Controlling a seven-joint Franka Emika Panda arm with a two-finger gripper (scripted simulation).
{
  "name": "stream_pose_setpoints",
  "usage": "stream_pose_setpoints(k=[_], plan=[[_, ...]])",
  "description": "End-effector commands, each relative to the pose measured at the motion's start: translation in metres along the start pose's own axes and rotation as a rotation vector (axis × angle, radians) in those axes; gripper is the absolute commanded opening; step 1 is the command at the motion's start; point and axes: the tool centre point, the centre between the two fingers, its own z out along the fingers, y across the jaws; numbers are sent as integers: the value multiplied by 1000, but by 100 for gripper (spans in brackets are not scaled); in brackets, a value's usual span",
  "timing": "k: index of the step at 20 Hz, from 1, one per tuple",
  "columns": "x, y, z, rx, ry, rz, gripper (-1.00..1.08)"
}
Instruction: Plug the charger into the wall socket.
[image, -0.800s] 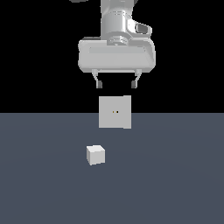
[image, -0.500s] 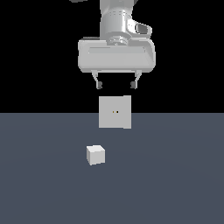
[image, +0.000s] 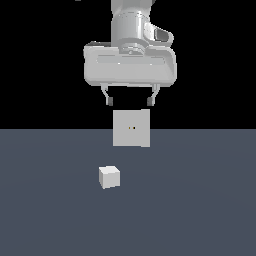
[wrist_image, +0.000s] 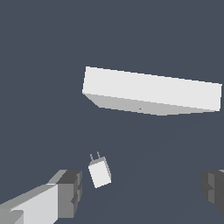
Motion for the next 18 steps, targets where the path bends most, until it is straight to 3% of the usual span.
stream_pose_setpoints(k=[1, 18], plan=[[-5, -3, 5, 4, 19, -21, 100], [-43, -28, 56, 39, 195, -213, 100]])
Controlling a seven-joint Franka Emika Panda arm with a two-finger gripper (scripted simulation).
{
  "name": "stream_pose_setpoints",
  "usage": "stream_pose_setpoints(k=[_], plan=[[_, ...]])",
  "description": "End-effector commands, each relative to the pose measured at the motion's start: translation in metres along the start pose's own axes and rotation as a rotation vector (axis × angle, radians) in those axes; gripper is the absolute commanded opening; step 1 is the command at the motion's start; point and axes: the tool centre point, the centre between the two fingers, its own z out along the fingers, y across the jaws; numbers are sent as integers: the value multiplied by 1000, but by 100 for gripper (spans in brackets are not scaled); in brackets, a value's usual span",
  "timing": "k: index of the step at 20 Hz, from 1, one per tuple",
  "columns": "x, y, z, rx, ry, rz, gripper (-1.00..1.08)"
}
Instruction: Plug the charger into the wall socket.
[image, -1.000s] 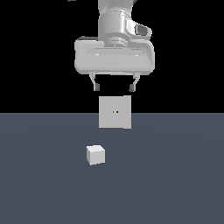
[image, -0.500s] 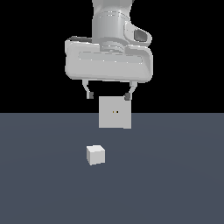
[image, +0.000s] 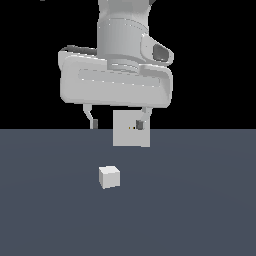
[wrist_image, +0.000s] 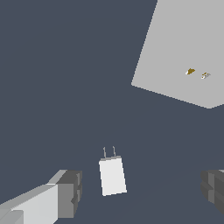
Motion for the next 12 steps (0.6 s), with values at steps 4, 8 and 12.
stream_pose_setpoints(k=[4, 8, 12], plan=[[-12, -9, 15, 12, 57, -61, 100], [-18, -14, 25, 21, 88, -95, 100], [-23, -17, 32, 28, 112, -120, 100]])
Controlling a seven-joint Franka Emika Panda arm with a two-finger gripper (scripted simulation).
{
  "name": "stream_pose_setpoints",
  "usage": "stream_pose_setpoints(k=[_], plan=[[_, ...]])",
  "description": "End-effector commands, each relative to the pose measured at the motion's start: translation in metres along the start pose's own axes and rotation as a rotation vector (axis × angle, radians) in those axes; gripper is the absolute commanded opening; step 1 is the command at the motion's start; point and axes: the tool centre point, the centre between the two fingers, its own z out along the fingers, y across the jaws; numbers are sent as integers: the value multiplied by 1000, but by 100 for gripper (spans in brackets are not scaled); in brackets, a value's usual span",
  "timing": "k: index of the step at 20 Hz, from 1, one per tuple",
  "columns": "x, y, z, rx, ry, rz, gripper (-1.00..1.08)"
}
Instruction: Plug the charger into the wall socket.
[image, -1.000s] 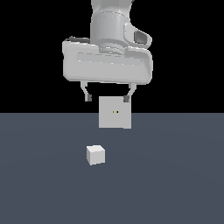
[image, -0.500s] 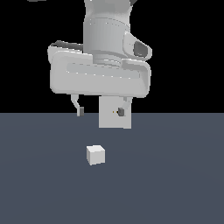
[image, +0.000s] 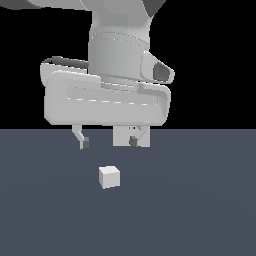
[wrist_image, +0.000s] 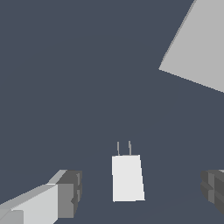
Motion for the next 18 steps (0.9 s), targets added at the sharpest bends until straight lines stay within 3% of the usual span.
stream_pose_setpoints(k=[1, 18], plan=[[-2, -2, 4, 4, 15, -15, 100], [-12, -5, 25, 8, 28, -34, 100]])
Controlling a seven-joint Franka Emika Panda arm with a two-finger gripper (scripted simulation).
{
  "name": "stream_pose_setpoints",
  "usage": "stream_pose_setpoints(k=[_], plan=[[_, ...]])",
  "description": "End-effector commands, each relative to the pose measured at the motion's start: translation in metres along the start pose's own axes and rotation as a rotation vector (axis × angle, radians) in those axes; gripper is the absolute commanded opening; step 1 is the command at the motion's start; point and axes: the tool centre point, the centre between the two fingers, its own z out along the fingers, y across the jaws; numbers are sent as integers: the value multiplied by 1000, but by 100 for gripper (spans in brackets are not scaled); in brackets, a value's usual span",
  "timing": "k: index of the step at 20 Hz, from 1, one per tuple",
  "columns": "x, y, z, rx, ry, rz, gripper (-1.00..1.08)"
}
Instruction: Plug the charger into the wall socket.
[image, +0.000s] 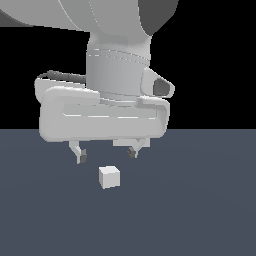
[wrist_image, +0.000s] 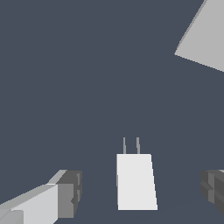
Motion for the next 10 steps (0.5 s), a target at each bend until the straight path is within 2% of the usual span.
stream_pose_setpoints(k=[1, 10], plan=[[-4, 0, 9, 0, -1, -1, 100], [-15, 0, 36, 0, 0, -2, 100]])
